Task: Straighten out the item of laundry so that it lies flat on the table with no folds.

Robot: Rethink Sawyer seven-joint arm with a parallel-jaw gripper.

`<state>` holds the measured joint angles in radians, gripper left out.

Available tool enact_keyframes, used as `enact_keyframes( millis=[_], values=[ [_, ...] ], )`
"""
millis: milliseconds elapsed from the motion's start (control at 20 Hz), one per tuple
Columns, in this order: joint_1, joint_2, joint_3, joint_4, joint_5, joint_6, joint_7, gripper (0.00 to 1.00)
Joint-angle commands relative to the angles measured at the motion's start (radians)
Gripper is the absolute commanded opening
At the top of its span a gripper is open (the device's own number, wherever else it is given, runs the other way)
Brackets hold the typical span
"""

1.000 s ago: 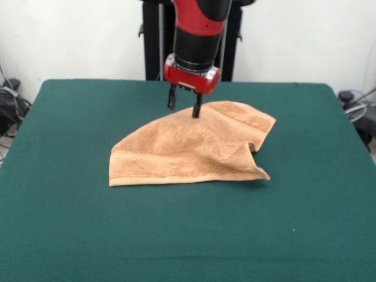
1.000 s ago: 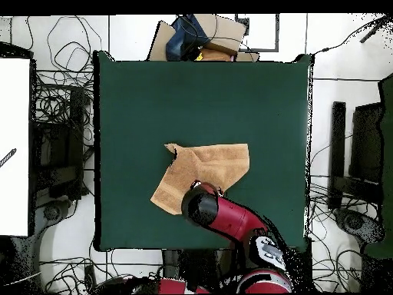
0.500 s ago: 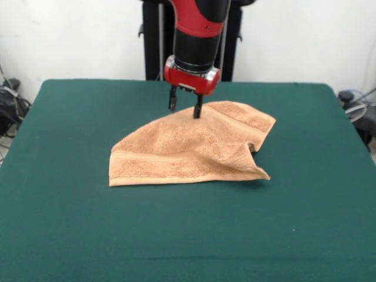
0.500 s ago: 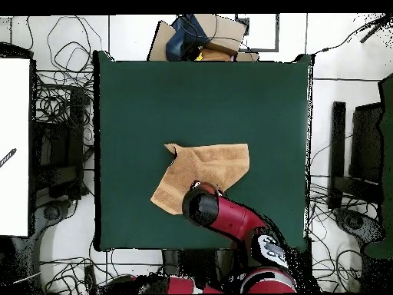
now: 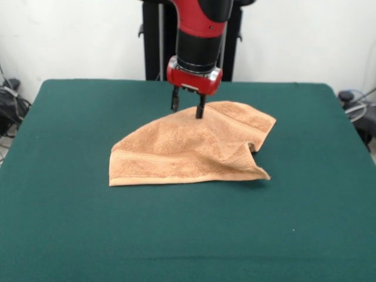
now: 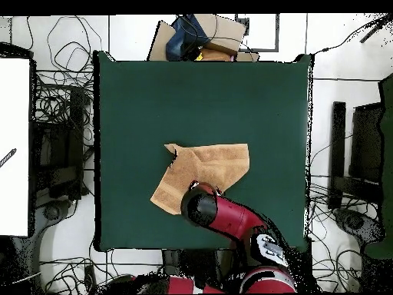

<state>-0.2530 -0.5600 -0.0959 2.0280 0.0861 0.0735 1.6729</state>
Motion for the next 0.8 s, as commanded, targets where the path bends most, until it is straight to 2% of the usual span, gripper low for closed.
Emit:
enact_keyframes(
  millis=[50, 450, 800],
  values=[
    [-0.009, 0.036, 0.107, -0.032, -0.023, -0.057, 0.155, 1.0],
    [-0.036, 0.033, 0.117, -0.024, -0.044, -0.071, 0.143, 1.0],
    [-0.034, 0.094, 0.101, -0.077, -0.054, -0.075, 0.126, 1.0]
  ],
)
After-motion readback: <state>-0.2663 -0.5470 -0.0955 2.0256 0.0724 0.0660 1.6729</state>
